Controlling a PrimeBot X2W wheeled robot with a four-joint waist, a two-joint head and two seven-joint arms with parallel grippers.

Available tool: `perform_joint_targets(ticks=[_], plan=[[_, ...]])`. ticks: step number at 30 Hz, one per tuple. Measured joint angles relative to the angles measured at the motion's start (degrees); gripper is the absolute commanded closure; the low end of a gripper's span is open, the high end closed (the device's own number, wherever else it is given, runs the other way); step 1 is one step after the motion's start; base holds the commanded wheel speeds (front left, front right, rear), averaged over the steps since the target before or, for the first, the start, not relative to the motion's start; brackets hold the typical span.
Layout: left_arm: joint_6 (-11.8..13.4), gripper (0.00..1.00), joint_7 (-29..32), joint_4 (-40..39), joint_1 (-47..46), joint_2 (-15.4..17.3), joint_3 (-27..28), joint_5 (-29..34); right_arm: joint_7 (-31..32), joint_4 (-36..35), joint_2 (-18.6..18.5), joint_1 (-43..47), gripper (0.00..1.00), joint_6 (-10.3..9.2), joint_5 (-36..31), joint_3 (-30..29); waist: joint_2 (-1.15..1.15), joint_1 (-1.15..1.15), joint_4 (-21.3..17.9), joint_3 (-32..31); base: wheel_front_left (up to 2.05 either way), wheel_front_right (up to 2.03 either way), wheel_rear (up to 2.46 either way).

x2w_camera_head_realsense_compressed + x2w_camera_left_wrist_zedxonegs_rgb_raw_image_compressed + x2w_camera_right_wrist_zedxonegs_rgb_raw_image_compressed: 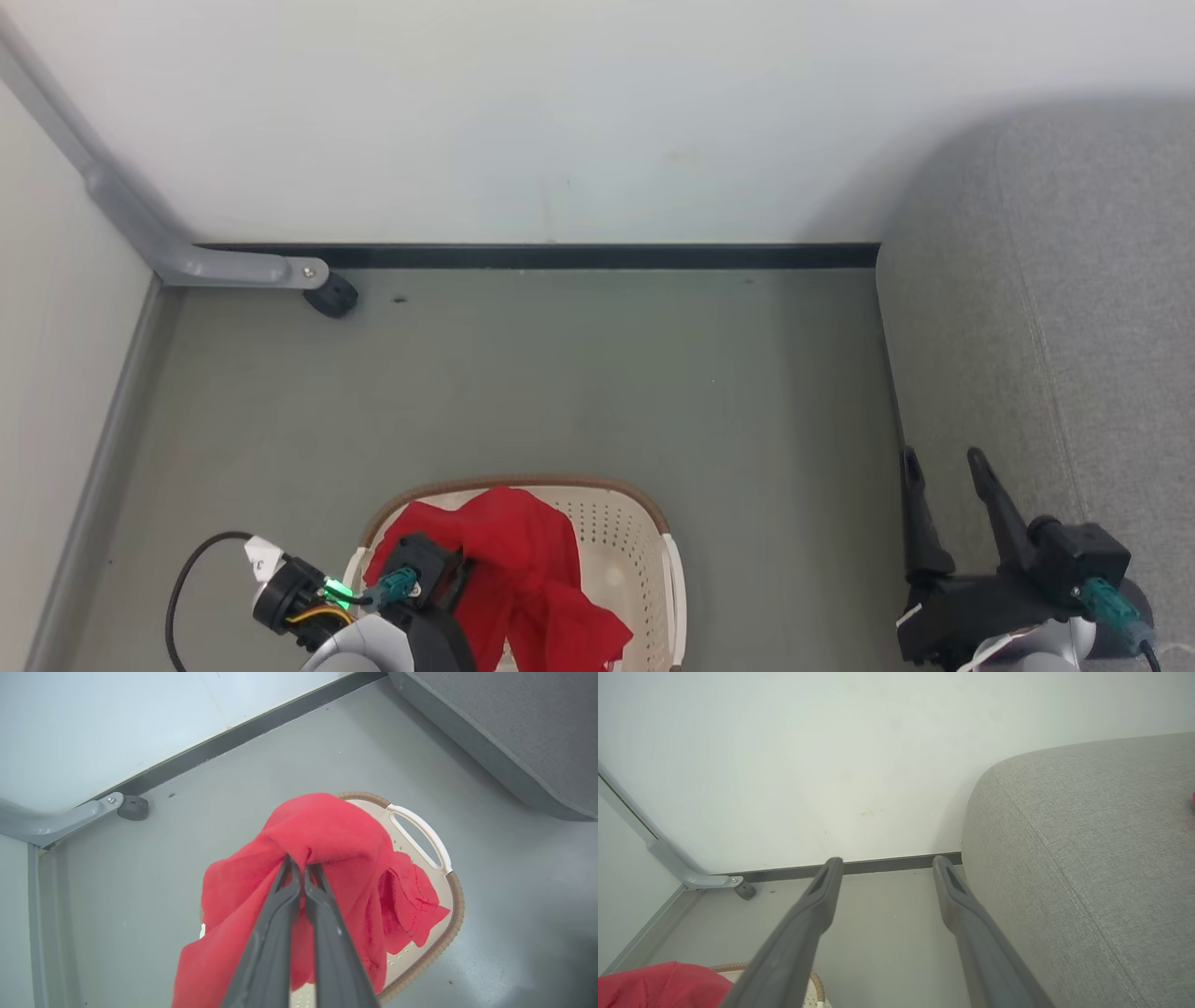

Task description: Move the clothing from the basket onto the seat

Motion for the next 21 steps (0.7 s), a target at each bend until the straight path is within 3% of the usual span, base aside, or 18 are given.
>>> perform_joint_targets(ticks=[6, 13, 21], plan=[[0.0, 1.00, 0.0, -5.7, 4.9, 1.1, 1.9, -2.9, 0.0, 1.7, 0.0, 3.2, 0.00, 1.03, 0.9, -0.1, 0.00, 0.00, 1.3, -5.2, 0.00, 0.00, 0.00], [0.1, 1.00, 0.0, -10.8, 12.7, 3.7, 8.1, -6.5, 0.0, 2.4, 0.1, 6.9, 0.00, 2.53, 1.4, 1.7, 0.00, 0.00, 2.4, -11.3, 0.00, 0.00, 0.00], [2.9, 1.00, 0.0, -21.1, 20.0, 5.1, 12.6, -6.7, 0.0, 1.1, 0.2, 10.5, 0.00, 3.88, 1.4, 4.8, 0.00, 0.00, 3.0, -16.5, 0.00, 0.00, 0.00]])
